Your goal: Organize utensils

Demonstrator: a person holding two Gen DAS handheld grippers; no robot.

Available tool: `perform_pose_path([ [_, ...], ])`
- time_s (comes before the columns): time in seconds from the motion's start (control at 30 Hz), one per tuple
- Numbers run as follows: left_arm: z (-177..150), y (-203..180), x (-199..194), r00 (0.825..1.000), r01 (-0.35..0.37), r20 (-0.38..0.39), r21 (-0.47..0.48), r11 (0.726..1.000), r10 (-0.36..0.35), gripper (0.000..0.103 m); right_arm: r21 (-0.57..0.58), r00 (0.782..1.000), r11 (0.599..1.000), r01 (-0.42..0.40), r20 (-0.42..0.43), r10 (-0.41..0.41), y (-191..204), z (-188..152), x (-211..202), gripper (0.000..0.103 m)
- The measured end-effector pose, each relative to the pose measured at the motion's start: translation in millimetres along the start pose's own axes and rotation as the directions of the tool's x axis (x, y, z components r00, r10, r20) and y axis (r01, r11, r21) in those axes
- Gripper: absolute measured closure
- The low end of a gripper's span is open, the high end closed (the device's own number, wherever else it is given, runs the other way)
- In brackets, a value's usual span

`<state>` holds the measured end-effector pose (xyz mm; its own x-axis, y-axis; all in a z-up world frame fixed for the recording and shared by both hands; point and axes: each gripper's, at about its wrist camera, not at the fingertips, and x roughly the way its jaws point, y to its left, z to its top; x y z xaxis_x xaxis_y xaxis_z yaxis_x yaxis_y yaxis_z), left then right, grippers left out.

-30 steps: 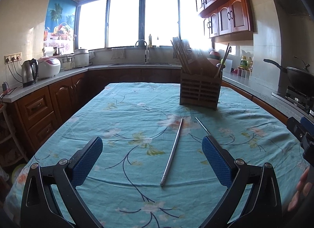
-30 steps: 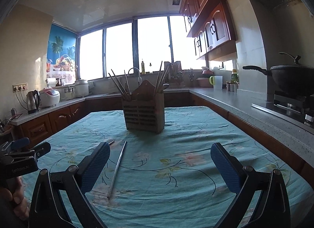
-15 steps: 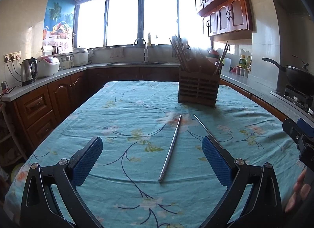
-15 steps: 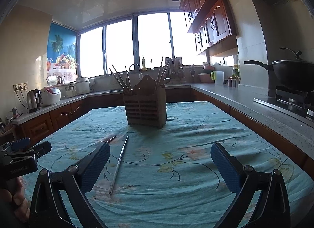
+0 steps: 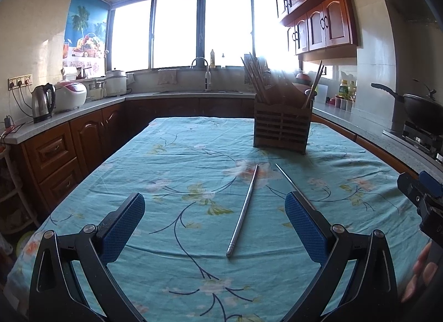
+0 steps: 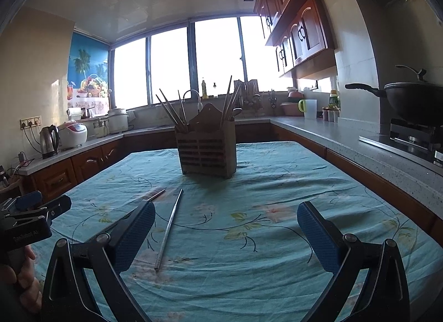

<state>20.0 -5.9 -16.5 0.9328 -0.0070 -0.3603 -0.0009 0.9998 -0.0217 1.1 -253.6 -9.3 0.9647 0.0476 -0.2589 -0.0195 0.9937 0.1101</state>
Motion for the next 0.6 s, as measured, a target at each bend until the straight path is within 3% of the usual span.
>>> perform_pose_path([
  [0.6,-1.8,-4.5,-1.8,1.0,0.007,0.004,0.019,1.0,-0.007,0.0,0.013,1.0,1.0,0.002,0.006,-0.002,-0.1,-3.3,-1.1,0.0],
])
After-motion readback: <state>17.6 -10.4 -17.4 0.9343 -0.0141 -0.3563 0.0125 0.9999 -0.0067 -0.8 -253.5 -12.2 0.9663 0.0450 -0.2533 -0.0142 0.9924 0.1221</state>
